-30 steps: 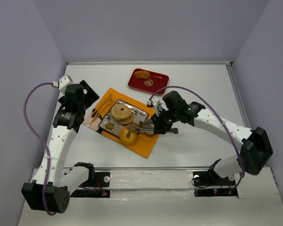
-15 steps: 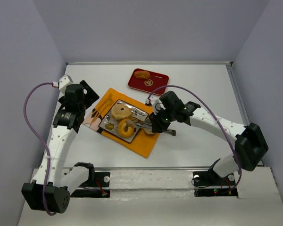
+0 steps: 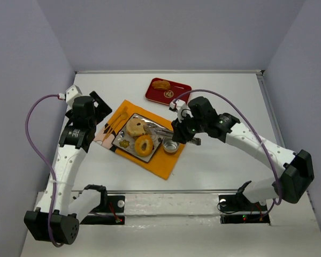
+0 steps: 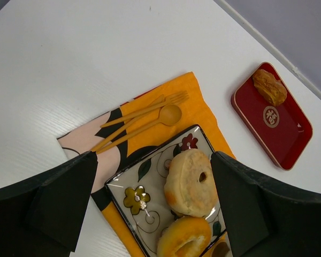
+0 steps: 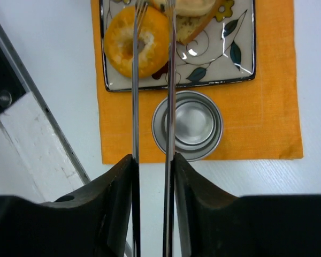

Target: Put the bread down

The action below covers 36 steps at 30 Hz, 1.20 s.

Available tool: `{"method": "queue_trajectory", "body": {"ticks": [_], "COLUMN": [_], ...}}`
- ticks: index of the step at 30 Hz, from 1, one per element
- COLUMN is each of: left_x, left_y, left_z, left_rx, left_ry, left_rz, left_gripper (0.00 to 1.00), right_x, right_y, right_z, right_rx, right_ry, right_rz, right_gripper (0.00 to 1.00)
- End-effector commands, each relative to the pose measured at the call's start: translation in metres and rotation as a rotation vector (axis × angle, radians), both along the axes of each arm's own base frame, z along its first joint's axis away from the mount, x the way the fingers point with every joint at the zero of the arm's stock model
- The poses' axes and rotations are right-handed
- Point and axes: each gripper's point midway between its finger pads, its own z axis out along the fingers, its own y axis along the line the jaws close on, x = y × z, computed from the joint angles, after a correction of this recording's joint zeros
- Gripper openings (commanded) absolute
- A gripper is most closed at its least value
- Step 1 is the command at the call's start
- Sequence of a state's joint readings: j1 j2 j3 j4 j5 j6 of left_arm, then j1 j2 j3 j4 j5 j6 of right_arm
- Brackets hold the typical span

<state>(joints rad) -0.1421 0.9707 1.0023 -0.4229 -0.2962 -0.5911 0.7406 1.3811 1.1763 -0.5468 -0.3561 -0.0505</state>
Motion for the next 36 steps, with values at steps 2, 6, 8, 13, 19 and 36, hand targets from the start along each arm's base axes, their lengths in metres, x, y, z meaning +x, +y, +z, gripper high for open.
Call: {"method": "queue_trajectory", "body": {"ticks": [2, 6, 8, 13, 19, 36], "left_x": [-0.001, -0.002, -0.002, -0.001, -0.001, 0.0], "left_y": [0.003, 0.006, 0.006, 0.006, 0.003, 0.001], "left_z": [0.013, 0.012, 0.011, 0.011, 0.006, 0.005], "left_rx": [0.014, 0.018, 0.014, 0.014, 0.008, 0.005], "left_ry": [-0.05, -0.047, -0.05, -0.053, -0.044, -0.041], "left_rz": [0.003, 0.016, 0.022, 0.022, 0.009, -0.005], "left_gripper": [0.99, 0.99, 0.99, 0.99, 0.99, 0.99], "right_x": [0.029, 0.065, 0.086, 0.142, 0.163, 0.154], "right_y": [0.003, -0.027, -0.051, -0.168, -0.251, -0.27], "right_z": [0.07, 0.09, 0.093, 0.058, -0.038, -0.013], "right_rx": [0.114, 0.133, 0.13, 0.085, 0.066, 0.046], "right_ry": [-0.171, -0.227, -0.246, -0.222, -0.112, -0.082], "right_rz": [-0.118, -0.349, -0.486, -1.041, -1.34, -1.416], "right_gripper": [0.36, 0.28, 0.25, 0.23, 0.23, 1.0]}}
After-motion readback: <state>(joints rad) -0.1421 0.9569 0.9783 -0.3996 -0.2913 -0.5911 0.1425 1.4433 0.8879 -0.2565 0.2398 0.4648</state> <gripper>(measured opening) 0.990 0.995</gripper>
